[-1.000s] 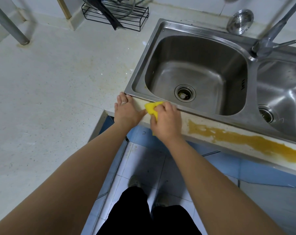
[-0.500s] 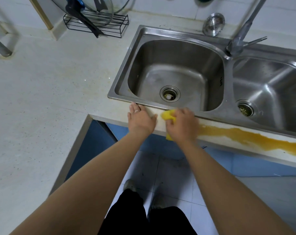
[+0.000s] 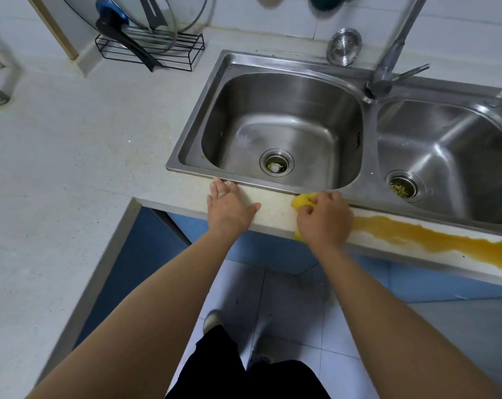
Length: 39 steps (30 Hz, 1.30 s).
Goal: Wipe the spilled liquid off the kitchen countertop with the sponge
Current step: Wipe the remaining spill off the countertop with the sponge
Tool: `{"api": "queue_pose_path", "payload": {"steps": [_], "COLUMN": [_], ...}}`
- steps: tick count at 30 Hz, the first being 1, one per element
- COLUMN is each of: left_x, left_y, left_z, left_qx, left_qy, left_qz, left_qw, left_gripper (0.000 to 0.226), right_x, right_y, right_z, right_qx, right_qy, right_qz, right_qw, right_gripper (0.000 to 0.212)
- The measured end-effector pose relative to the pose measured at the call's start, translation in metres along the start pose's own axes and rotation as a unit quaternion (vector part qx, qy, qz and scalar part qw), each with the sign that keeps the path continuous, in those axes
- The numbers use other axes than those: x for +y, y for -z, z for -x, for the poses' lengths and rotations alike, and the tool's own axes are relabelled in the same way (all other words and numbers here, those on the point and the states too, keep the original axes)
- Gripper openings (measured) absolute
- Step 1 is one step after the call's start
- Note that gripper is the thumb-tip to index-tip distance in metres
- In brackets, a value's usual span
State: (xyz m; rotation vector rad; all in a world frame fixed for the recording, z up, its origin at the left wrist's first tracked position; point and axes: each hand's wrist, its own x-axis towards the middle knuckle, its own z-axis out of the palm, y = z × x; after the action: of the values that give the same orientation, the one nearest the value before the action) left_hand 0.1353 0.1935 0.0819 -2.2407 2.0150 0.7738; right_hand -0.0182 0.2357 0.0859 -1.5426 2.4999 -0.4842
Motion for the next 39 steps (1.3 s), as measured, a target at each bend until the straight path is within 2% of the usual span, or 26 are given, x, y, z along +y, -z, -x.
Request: {"api": "queue_pose_path", "payload": {"steps": [3,6,8,10,12,13,17,18,20,22,24,26,30,32,33,35,36,37,39], "left_x": [0.002,0.002,0.0,0.0,0.0,0.001,0.002,0.002,0.002,0.003,0.003,0.004,0.004,0.004,0.003,0.003,0.003,0.003,0.004], "left_y": [0.0,0.0,0.0,0.0,0.0,-0.001,-0.001,-0.001,-0.001,0.0,0.0,0.0,0.001,0.002,0.002,0.002,0.002,0.002,0.002], "left_z": [-0.001,0.0,0.001,0.002,0.002,0.002,0.003,0.003,0.003,0.004,0.005,0.005,0.005,0.006,0.006,0.006,0.006,0.006,0.006], "left_qx": [0.0,0.006,0.009,0.009,0.012,0.013,0.019,0.022,0.02,0.017,0.019,0.019,0.014,0.012,0.012,0.012,0.011,0.01,0.008], "left_qy": [0.007,0.004,-0.005,-0.01,-0.008,-0.007,-0.004,-0.005,-0.008,-0.008,-0.008,-0.007,-0.005,-0.009,-0.011,-0.01,-0.009,-0.008,-0.008], "left_qz": [0.001,-0.001,-0.006,-0.013,-0.017,-0.016,-0.011,-0.012,-0.017,-0.021,-0.019,-0.021,-0.019,-0.02,-0.022,-0.027,-0.029,-0.029,-0.03], "left_qw": [1.0,1.0,1.0,1.0,1.0,1.0,1.0,1.0,1.0,1.0,1.0,1.0,1.0,1.0,1.0,1.0,0.999,0.999,0.999], "left_gripper": [0.085,0.084,0.083,0.082,0.082,0.081,0.082,0.081,0.081,0.08,0.08,0.08,0.081,0.081,0.081,0.08,0.08,0.081,0.081], "right_x": [-0.024,-0.027,-0.011,0.006,0.009,0.002,-0.013,-0.007,0.016,0.039,0.042,0.02,-0.003,0.011,0.018,0.022,0.018,0.011,-0.007], "right_y": [-0.013,-0.02,-0.011,0.0,0.001,0.0,-0.014,-0.012,-0.001,0.012,0.013,0.007,-0.008,-0.002,0.002,0.006,0.006,0.004,-0.003], "right_z": [0.011,0.021,0.016,0.008,0.004,0.008,0.027,0.025,0.018,0.014,0.012,0.016,0.028,0.022,0.018,0.012,0.011,0.012,0.019], "right_qx": [-0.014,-0.019,-0.003,-0.001,0.002,-0.001,-0.005,-0.007,0.002,0.004,0.016,0.015,-0.024,0.0,0.02,0.011,0.005,0.001,-0.023], "right_qy": [0.113,0.223,0.187,0.06,0.012,0.029,0.196,0.209,0.173,0.07,0.011,0.036,0.223,0.198,0.148,0.049,0.027,0.037,0.113], "right_qz": [-0.029,-0.007,0.002,0.006,0.006,0.003,0.011,0.021,0.02,0.022,0.027,0.013,-0.003,-0.019,-0.024,-0.013,-0.009,-0.007,-0.018], "right_qw": [0.993,0.975,0.982,0.998,1.0,1.0,0.981,0.978,0.985,0.997,0.999,0.999,0.974,0.98,0.988,0.999,1.0,0.999,0.993], "right_gripper": [0.028,0.029,0.03,0.027,0.026,0.026,0.036,0.038,0.039,0.033,0.027,0.028,0.034,0.035,0.035,0.033,0.031,0.029,0.031]}}
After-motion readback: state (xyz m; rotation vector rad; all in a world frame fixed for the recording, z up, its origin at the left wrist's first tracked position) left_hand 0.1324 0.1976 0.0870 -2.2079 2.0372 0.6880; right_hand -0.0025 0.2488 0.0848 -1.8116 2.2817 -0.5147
